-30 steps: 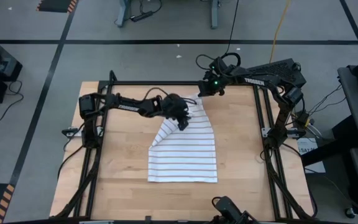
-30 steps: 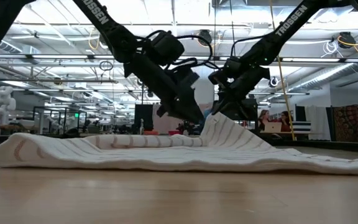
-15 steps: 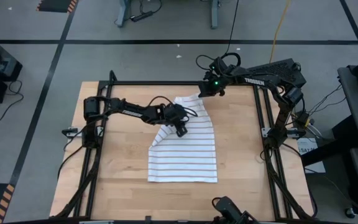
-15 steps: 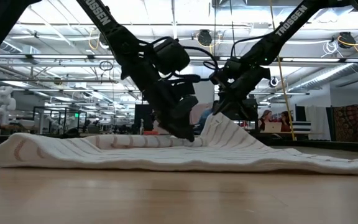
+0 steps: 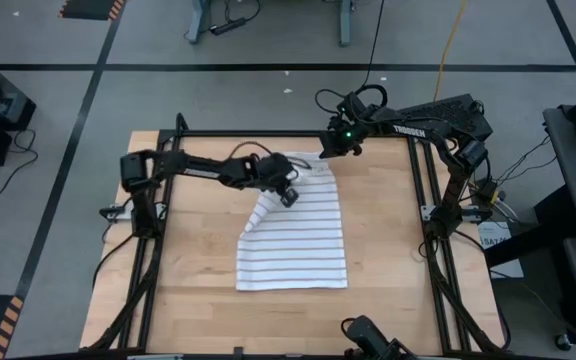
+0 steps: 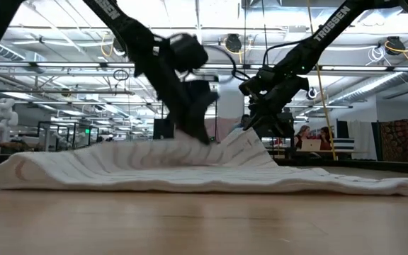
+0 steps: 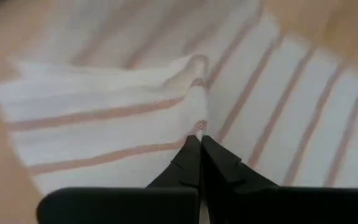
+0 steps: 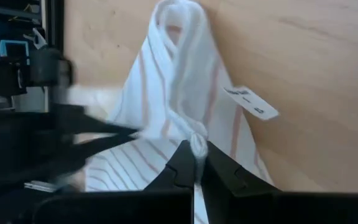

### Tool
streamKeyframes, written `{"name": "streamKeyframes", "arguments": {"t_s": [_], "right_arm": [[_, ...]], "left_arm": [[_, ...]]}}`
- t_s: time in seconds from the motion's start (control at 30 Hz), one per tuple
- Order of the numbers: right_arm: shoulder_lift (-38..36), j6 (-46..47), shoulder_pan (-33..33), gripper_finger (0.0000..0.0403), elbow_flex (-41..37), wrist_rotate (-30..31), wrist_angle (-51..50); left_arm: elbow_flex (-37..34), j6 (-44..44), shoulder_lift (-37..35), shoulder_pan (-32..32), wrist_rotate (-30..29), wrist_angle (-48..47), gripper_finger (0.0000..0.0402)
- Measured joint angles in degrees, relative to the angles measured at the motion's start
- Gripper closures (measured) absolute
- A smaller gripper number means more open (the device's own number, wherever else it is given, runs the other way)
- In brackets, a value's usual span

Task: Roll towel
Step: Roll the white towel

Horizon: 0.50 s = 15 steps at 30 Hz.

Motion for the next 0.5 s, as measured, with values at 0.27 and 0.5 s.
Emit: {"name": "streamKeyframes", "arguments": {"t_s": [0.27, 0.5], "right_arm": [[0.0, -1.6, 0.0, 0.0401, 0.0, 4.8, 0.2], [1.6, -0.8, 0.1, 0.0401, -0.1, 6.6, 0.6]], "left_arm": [[0.6, -6.4, -6.9, 2.8, 2.6, 6.1, 0.0399], [0.6, -16.4, -6.2, 4.8, 1.9, 16.3, 0.04]]}}
